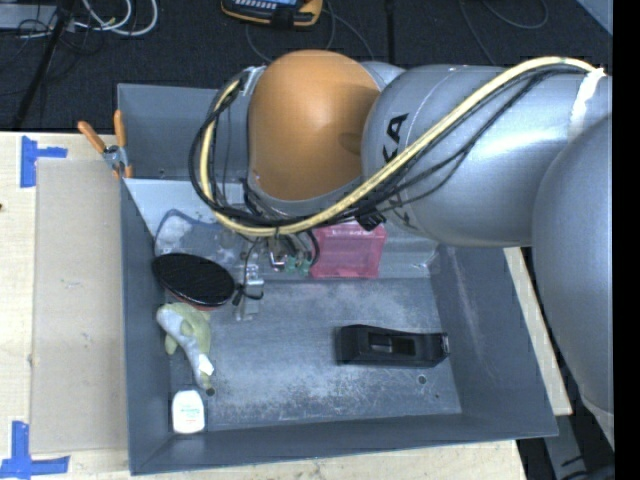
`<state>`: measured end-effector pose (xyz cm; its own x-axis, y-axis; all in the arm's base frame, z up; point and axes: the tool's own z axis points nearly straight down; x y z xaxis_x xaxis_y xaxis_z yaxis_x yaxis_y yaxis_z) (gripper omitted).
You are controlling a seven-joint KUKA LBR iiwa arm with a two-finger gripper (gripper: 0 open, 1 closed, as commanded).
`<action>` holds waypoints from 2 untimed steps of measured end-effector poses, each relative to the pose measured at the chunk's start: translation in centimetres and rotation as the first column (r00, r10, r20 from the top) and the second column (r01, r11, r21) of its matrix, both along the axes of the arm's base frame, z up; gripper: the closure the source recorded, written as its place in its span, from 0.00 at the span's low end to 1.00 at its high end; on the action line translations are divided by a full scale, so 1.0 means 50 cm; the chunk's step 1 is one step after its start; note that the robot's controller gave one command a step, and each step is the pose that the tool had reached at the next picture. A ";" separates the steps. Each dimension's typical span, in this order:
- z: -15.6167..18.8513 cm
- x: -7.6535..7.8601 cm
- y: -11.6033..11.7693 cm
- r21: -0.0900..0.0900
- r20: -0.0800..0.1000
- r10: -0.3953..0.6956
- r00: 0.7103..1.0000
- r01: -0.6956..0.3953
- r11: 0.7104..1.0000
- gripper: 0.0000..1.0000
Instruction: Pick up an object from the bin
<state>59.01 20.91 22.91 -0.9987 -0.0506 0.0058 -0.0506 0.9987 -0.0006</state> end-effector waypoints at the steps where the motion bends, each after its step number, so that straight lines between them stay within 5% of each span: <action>1: -0.002 0.016 0.001 0.001 0.004 0.044 0.999 -0.044 0.999 0.00; 2: -0.087 0.040 -0.011 0.003 0.010 0.075 0.997 -0.075 0.997 0.00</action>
Offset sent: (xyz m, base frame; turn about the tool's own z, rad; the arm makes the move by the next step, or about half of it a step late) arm 0.0317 -0.0171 -0.1282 -0.1179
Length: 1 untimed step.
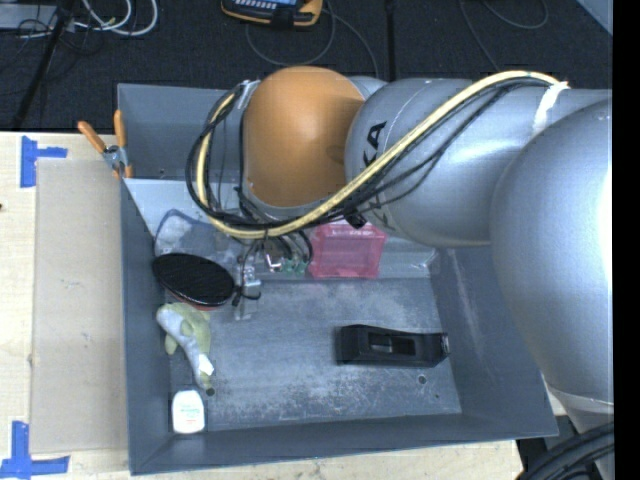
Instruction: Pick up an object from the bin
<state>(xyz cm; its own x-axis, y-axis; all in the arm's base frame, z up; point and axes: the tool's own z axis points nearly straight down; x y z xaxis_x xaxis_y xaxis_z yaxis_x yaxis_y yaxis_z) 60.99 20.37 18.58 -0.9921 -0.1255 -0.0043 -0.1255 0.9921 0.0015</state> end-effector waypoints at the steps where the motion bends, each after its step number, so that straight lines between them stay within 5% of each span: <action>1: -0.114 -0.054 -0.011 -0.002 -0.006 0.111 0.994 -0.111 0.994 0.00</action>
Offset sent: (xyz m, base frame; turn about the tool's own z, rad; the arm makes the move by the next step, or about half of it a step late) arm 0.0020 -0.0146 -0.1158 -0.4057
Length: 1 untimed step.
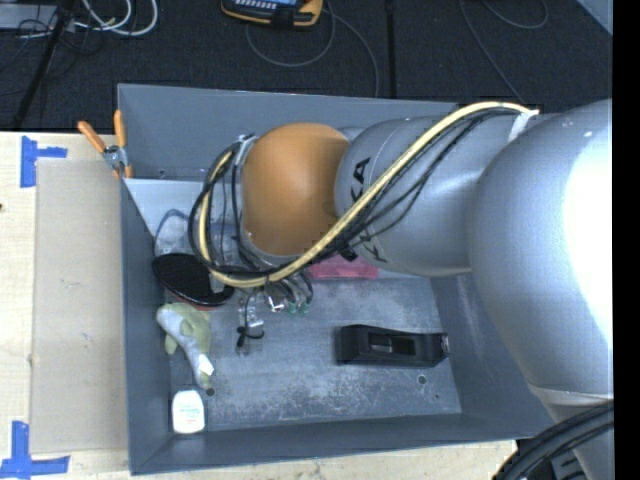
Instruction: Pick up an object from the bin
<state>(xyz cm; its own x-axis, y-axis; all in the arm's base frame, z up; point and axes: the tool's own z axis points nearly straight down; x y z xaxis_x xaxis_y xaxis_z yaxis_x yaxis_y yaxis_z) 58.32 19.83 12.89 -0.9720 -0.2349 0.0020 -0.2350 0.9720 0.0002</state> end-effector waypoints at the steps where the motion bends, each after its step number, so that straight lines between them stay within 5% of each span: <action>1: -0.079 0.023 -0.007 0.003 0.006 0.241 0.971 -0.241 0.971 0.00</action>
Offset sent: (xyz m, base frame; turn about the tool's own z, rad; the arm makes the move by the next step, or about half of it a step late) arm 0.0040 -0.0249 -0.0576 -0.0215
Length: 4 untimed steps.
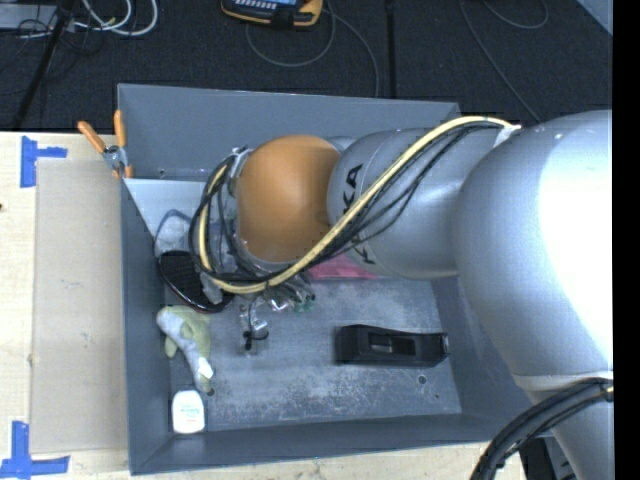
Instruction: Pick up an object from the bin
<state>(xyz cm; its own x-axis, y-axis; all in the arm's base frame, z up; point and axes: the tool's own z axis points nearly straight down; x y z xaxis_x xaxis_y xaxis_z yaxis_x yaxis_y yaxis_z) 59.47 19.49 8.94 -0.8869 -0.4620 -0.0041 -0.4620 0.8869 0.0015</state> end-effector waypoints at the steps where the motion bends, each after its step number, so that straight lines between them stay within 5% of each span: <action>1: -0.019 0.023 -0.018 0.004 0.007 -0.027 1.000 0.027 1.000 0.00; 2: 0.003 0.019 -0.053 0.001 -0.001 -0.216 0.976 0.216 0.976 0.00; 3: 0.020 0.030 -0.050 0.002 0.005 -0.132 0.991 0.132 0.991 0.00; 4: -0.007 0.046 -0.052 0.005 0.008 -0.202 0.979 0.202 0.979 0.00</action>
Offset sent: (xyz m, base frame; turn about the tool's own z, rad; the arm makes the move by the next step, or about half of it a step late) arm 0.0152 -0.0667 0.0370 -0.2238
